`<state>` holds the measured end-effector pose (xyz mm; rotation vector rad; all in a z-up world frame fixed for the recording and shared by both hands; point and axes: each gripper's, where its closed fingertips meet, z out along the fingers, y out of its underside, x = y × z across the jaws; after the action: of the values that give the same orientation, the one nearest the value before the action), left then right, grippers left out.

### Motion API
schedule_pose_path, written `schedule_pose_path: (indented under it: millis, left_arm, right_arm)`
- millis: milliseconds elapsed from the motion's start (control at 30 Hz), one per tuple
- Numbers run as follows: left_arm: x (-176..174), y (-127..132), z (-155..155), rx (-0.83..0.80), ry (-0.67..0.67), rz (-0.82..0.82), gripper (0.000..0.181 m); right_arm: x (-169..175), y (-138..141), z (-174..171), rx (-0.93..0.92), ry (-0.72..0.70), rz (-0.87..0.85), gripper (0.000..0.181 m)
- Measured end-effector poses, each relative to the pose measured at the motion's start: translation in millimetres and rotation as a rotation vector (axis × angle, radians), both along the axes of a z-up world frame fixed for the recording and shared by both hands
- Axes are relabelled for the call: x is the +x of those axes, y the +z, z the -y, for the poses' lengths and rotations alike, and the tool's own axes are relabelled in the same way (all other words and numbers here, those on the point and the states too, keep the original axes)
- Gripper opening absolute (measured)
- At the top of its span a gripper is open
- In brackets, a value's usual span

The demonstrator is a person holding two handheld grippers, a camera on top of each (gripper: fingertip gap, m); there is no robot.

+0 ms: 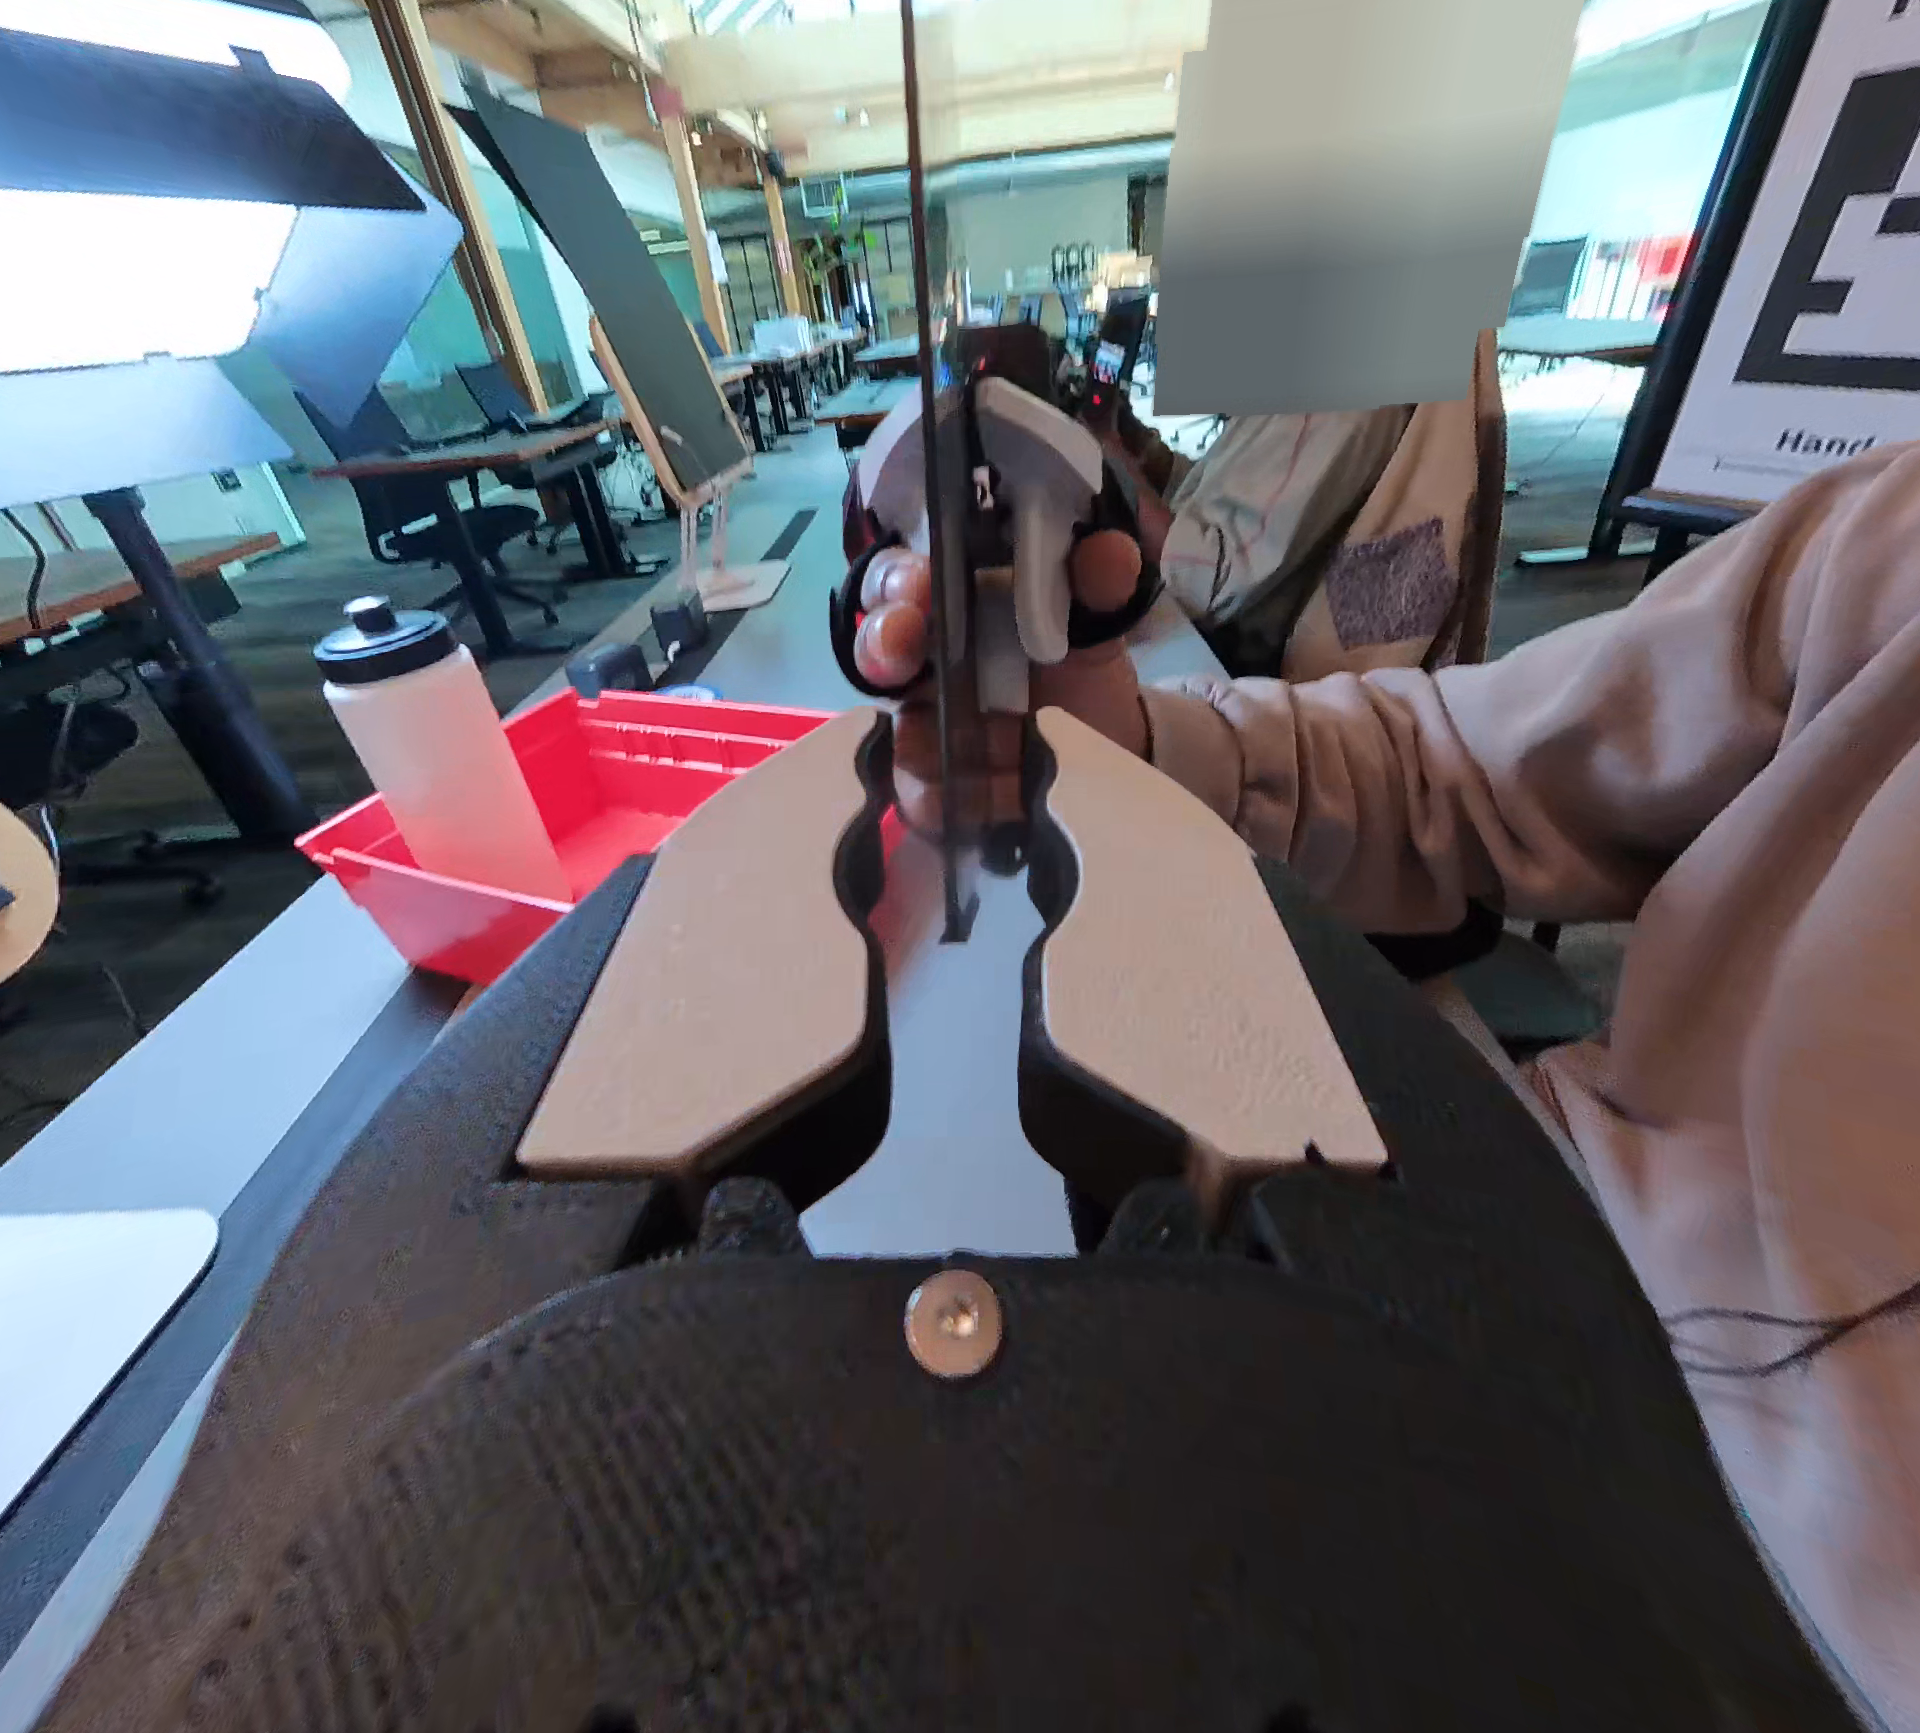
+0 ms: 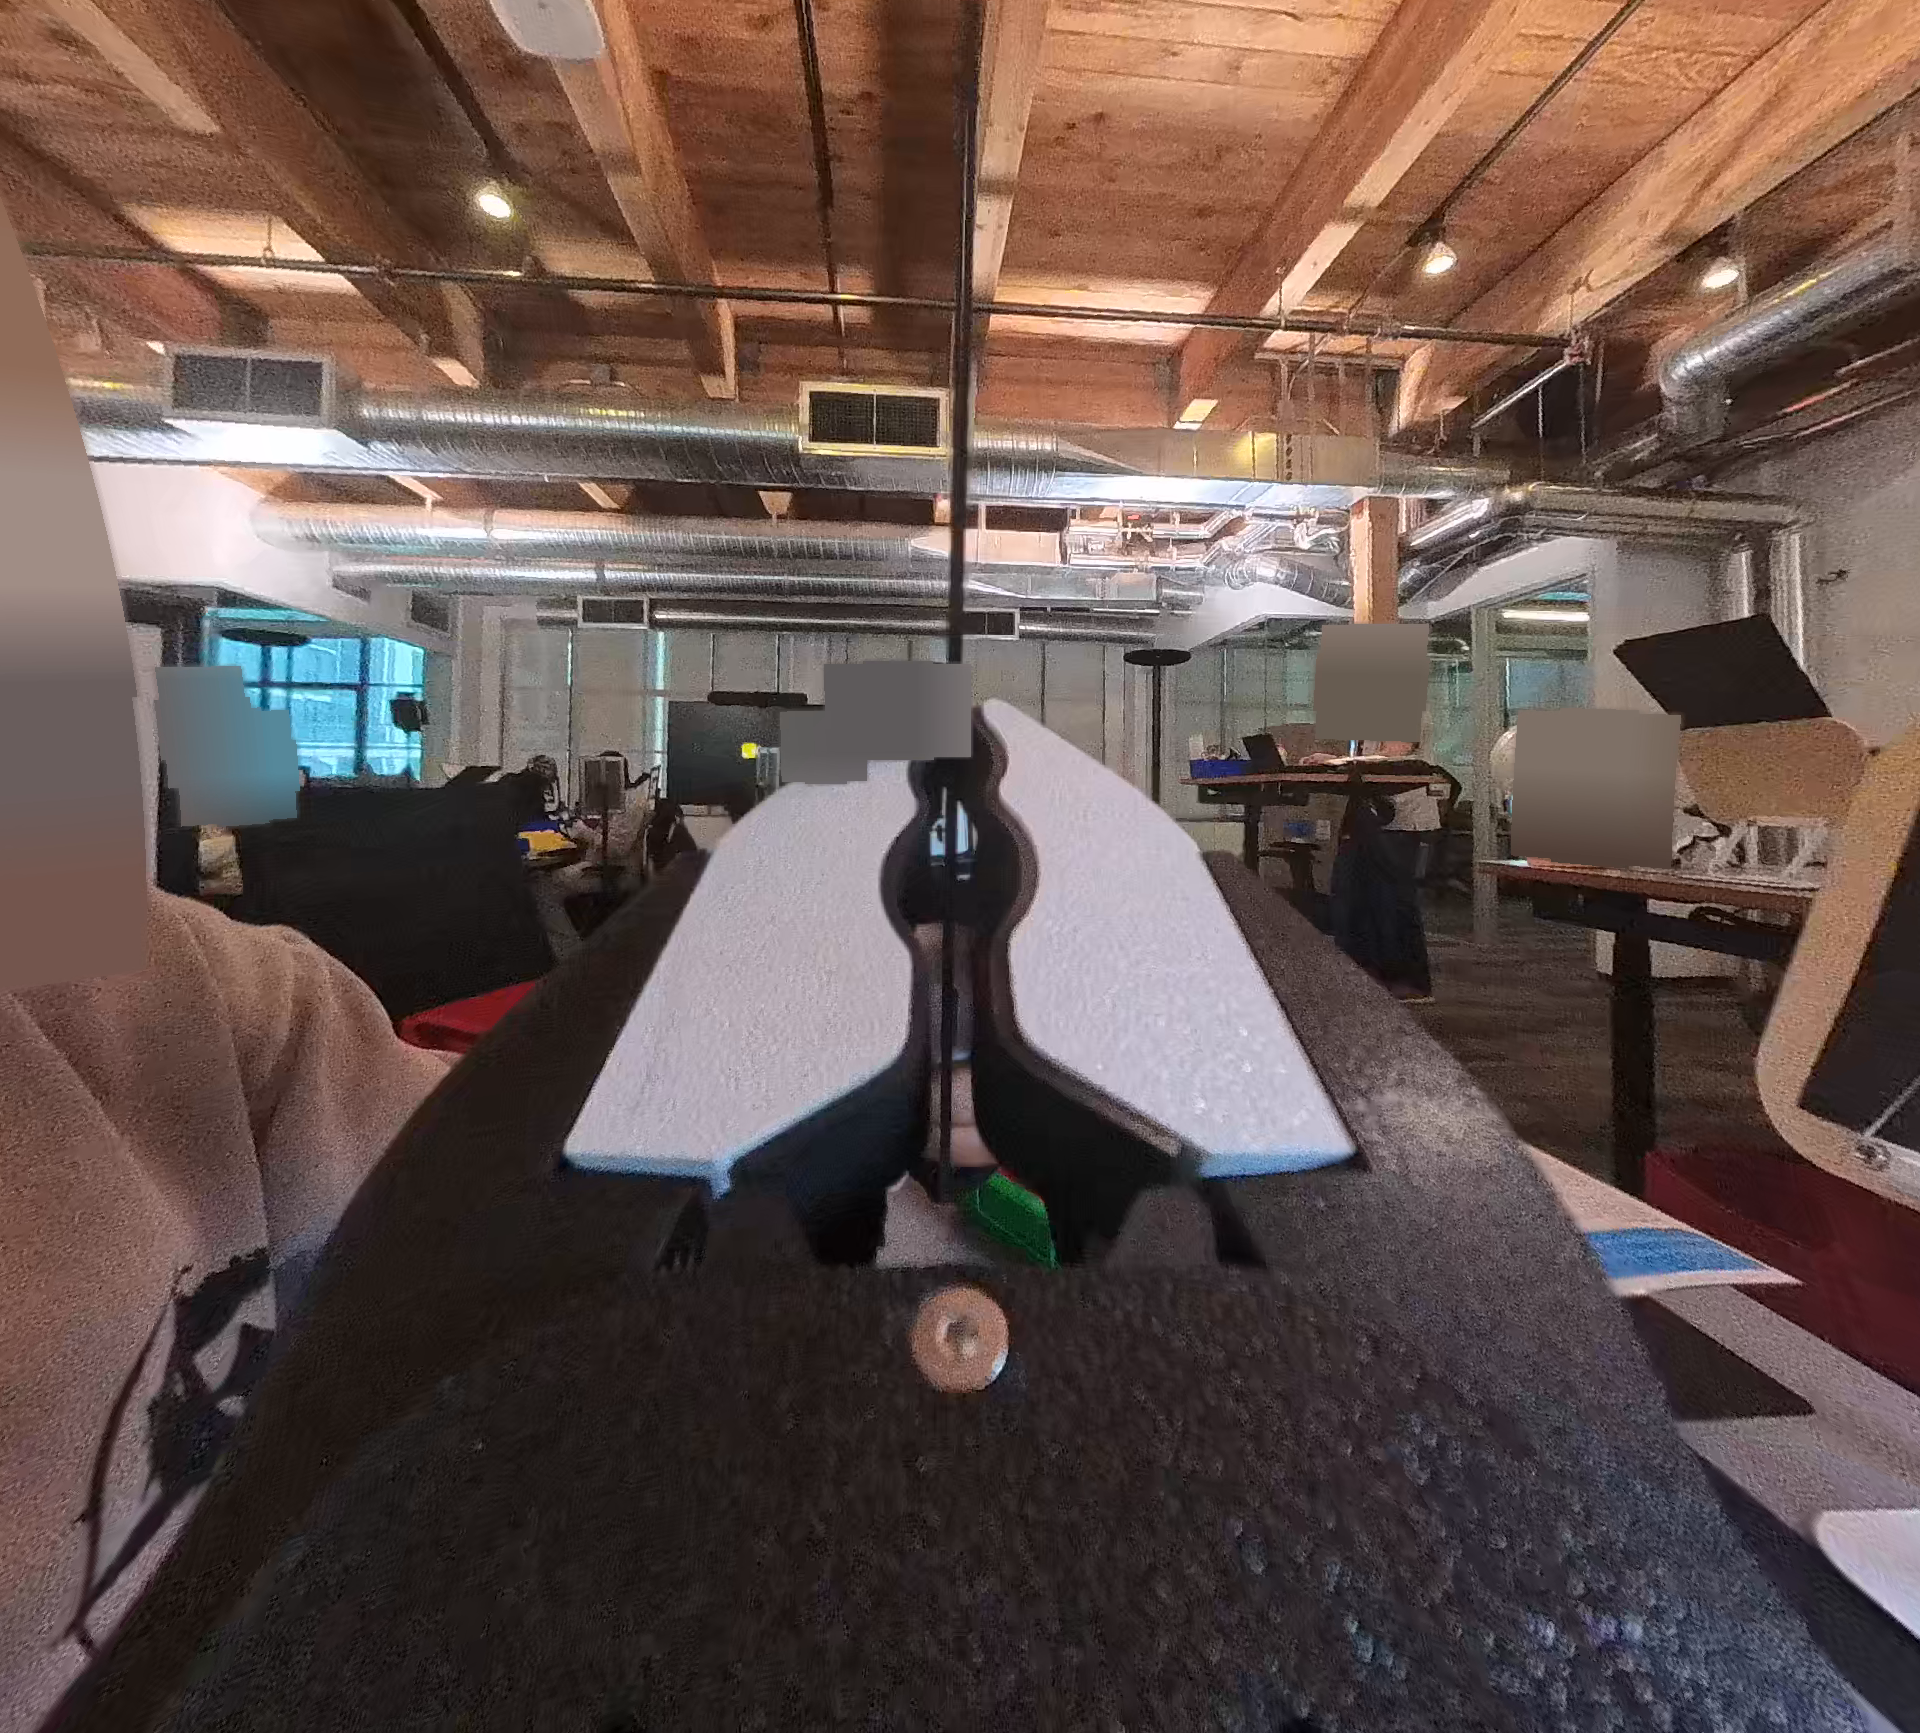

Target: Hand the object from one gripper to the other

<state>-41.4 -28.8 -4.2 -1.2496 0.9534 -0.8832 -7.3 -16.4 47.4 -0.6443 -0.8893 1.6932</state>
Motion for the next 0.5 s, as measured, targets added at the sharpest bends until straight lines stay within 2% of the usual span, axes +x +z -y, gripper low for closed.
schedule_pose_path:
  millis: [67, 100, 167, 233, 367, 500]
  left_arm:
    - [5.2, 3.5, -0.9, 0.029, 0.019, 0.046, 0.017]
    - [6.2, 3.4, -2.2, 0.043, 0.035, 0.052, 0.005]
    - [6.2, 1.1, -3.1, 0.034, 0.036, 0.038, 0.002]
    - [2.9, -0.7, -5.0, 0.011, 0.041, 0.011, 0.002]
    - [-5.2, -4.7, -7.8, -0.02, 0.057, -0.05, 0.002]
    - [-11.9, -14.0, -10.4, -0.074, 0.069, -0.129, 0.002]
  right_arm:
    - [-6.9, -7.1, 1.2, -0.015, 0.018, 0.011, 0.002]
    - [-11.0, -11.0, 2.2, -0.015, 0.022, 0.023, 0.002]
    - [-12.0, -12.5, -0.4, -0.037, 0.033, 0.028, 0.005]
    - [-13.4, -15.2, -5.3, -0.026, 0.0, 0.072, 0.006]
    - [-3.4, -7.3, -12.7, 0.029, -0.066, 0.095, 0.019]
    - [12.6, -2.4, -21.4, 0.179, -0.182, 0.158, 0.025]
